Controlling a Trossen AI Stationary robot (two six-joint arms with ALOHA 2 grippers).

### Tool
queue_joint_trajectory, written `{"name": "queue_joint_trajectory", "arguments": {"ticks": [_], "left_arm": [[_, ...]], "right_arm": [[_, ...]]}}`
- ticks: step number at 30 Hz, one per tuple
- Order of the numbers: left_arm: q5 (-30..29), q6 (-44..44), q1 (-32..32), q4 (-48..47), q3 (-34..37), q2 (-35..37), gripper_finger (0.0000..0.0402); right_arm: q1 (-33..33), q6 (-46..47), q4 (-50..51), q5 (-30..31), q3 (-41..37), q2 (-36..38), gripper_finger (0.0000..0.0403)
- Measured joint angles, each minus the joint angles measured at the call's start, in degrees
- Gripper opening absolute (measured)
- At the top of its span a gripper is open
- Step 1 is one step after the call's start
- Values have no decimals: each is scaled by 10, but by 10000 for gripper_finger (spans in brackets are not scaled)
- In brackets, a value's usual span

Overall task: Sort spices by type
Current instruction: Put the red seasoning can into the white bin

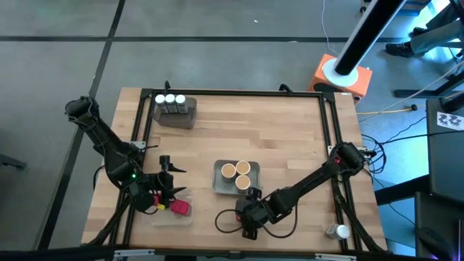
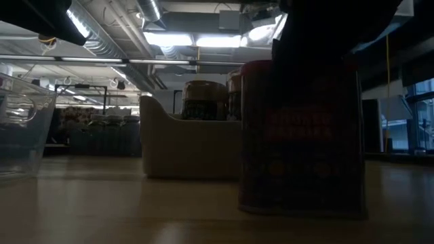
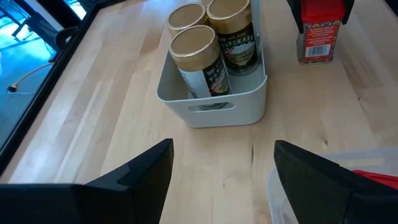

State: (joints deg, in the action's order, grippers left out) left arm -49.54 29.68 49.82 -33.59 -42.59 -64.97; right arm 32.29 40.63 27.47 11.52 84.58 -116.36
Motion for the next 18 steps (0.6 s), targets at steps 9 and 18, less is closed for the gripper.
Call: {"name": "queue_joint_trajectory", "arguments": {"ticks": [9,18], "left_arm": [[0,-5,10,3,-18,0,262],[1,-19,59,-4,-62,0,262]], "right_arm": [[0,14,-9,-1,21,-1,216],[0,-6,-15,35,103,-1,216]]}}
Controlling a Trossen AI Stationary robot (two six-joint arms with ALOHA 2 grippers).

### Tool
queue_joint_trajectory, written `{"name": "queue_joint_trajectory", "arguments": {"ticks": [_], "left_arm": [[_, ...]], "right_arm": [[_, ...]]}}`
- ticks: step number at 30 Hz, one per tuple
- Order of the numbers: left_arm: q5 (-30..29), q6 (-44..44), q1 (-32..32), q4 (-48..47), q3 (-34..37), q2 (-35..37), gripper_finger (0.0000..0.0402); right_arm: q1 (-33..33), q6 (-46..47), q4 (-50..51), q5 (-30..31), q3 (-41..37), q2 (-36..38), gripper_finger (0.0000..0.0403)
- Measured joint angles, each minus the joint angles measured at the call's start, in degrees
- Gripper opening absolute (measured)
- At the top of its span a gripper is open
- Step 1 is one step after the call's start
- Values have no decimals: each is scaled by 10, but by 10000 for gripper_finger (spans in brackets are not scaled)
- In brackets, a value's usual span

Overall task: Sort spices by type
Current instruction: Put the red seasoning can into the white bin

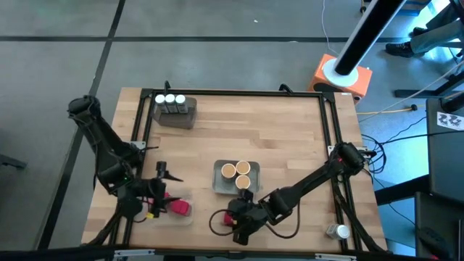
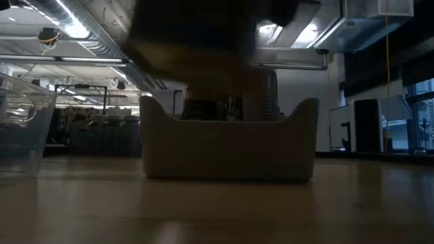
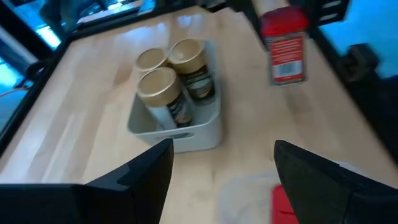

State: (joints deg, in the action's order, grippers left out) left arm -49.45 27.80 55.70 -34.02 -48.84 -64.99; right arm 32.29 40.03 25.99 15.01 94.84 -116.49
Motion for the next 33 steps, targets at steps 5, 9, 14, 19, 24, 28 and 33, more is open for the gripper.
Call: {"name": "queue_joint_trajectory", "arguments": {"ticks": [5,9,14,19,24,28,33], "left_arm": [[17,22,34,-33,-23,3,262],[24,81,61,-96,-40,3,262],[32,145,87,-157,-49,5,262],[33,183,99,-188,-49,12,262],[33,217,100,-215,-50,13,262],[41,257,100,-235,-50,13,262],[43,274,100,-236,-50,12,262]], "right_arm": [[-1,-31,-70,33,8,0,216],[-8,-54,-120,49,9,-4,216],[-14,-108,-205,56,9,-28,216],[-21,-130,-253,49,9,-44,216],[-28,-158,-301,45,9,-51,216],[-33,-181,-345,33,9,-61,216],[-43,-194,-380,1,19,-85,216]]}}
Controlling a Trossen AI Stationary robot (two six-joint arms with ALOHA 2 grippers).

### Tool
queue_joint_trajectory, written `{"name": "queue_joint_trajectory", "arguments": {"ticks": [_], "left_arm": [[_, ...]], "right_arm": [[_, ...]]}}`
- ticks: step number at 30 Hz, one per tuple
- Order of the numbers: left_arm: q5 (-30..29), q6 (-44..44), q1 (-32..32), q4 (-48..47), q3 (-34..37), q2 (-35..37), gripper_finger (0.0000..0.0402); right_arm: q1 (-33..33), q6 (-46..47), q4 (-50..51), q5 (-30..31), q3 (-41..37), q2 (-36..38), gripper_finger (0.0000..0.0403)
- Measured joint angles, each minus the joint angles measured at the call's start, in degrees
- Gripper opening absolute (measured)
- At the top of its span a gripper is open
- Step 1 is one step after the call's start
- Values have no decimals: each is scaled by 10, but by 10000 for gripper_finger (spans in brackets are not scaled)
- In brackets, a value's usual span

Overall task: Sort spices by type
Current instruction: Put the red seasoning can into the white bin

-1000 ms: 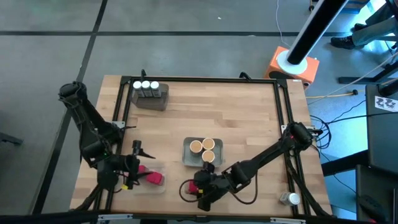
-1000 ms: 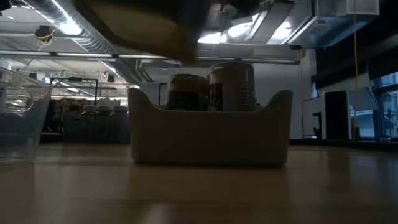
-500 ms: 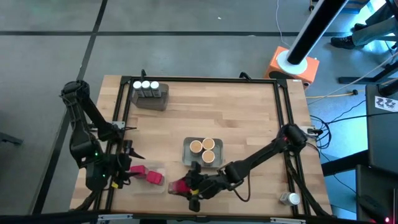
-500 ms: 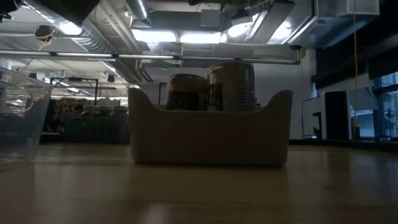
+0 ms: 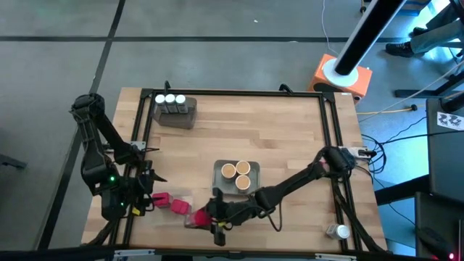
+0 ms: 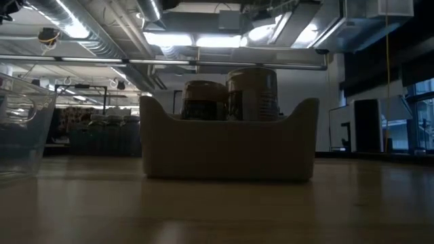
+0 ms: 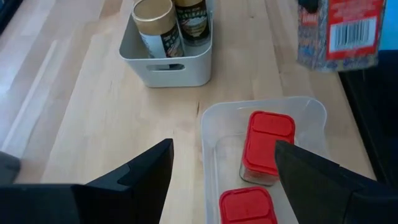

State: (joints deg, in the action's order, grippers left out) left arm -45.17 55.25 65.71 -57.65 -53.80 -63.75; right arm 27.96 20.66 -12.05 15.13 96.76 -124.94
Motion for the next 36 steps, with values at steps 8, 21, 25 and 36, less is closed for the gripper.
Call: {"name": "queue_joint_trajectory", "arguments": {"ticks": [8,21,25,36], "left_arm": [[0,-1,0,0,0,-2,262],[0,-3,0,0,0,-2,262],[0,-3,0,0,0,-2,262],[0,-6,0,0,0,-2,262]], "right_arm": [[-12,-46,15,-33,106,-69,216],[-27,-90,52,-53,265,-170,216],[-33,-87,65,-62,269,-188,216],[-40,-90,150,-6,269,-187,216]]}}
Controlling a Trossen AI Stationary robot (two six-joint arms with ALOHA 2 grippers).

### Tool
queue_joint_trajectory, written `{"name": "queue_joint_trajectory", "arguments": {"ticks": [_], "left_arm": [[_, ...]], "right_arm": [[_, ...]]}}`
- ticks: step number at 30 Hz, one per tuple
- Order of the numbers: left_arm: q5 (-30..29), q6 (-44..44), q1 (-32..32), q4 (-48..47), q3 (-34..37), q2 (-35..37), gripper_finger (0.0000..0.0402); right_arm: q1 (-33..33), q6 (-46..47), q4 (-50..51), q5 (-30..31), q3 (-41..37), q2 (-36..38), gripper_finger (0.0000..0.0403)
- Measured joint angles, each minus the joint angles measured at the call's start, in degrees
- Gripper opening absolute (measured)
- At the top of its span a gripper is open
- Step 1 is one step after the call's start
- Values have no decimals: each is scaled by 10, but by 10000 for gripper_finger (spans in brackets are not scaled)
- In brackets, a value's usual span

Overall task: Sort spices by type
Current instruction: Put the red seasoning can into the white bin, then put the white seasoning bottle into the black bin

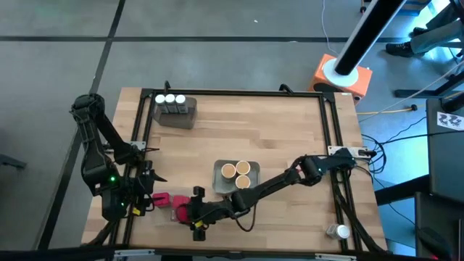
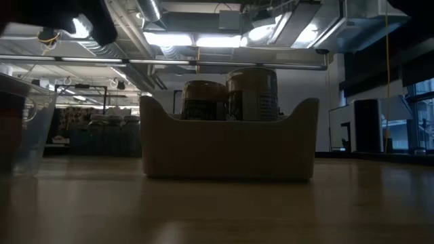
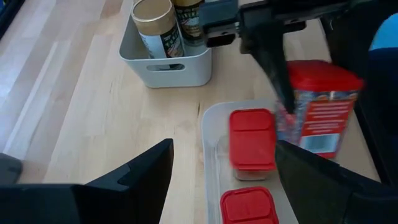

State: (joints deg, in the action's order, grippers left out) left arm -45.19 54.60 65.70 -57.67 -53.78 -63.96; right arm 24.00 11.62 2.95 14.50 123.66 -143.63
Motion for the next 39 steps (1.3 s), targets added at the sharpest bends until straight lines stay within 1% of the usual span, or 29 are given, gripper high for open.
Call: {"name": "queue_joint_trajectory", "arguments": {"ticks": [5,18,23,26,35,39], "left_arm": [[0,-2,0,0,0,0,262],[0,-6,0,0,0,0,262],[0,-6,0,0,0,0,262],[0,-6,0,0,0,0,262],[0,-10,0,0,0,0,262],[0,-10,0,0,0,0,262]], "right_arm": [[-1,-14,8,14,0,0,216],[-5,-3,38,10,0,-2,218],[-5,1,36,14,0,-2,259],[-5,1,36,15,0,-2,269],[-4,-1,38,15,0,0,261],[7,-12,65,22,0,23,255]]}}
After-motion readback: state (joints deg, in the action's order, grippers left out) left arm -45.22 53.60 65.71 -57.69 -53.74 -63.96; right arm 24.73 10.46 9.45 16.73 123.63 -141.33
